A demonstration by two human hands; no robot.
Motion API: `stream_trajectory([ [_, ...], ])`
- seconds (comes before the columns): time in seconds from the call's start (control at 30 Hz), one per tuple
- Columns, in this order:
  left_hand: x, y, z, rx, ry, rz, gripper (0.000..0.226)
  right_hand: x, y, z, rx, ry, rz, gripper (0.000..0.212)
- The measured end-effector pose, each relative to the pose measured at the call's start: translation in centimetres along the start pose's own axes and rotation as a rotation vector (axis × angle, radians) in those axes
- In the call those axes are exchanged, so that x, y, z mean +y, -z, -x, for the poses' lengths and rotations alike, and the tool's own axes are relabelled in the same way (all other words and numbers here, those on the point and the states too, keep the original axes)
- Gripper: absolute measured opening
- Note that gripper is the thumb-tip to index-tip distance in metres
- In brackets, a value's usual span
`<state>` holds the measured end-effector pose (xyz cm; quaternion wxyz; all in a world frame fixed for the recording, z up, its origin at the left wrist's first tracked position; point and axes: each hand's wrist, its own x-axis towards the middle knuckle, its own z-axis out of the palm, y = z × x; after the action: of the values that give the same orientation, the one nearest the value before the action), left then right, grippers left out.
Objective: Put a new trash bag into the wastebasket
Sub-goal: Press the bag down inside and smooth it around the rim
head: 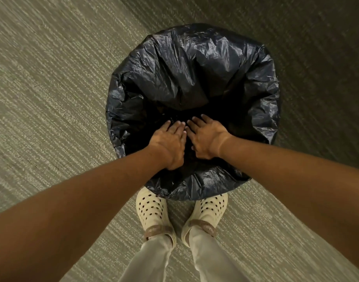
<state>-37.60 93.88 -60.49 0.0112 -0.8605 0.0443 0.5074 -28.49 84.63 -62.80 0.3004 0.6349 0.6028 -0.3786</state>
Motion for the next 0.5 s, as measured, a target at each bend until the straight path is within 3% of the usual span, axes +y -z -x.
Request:
stream_trajectory([
  [0.27, -0.9, -1.6, -3.3, -0.234, 0.14, -0.001, 0.07, 1.0, -2.3, -3.8, -0.194, -0.144, 0.032, 0.083],
  [0.5, -0.9, -1.3, -3.3, -0.288, 0.19, 0.041, 0.07, 0.5, -2.1, -5.5, -0.172, -0.182, -0.058, 0.087],
])
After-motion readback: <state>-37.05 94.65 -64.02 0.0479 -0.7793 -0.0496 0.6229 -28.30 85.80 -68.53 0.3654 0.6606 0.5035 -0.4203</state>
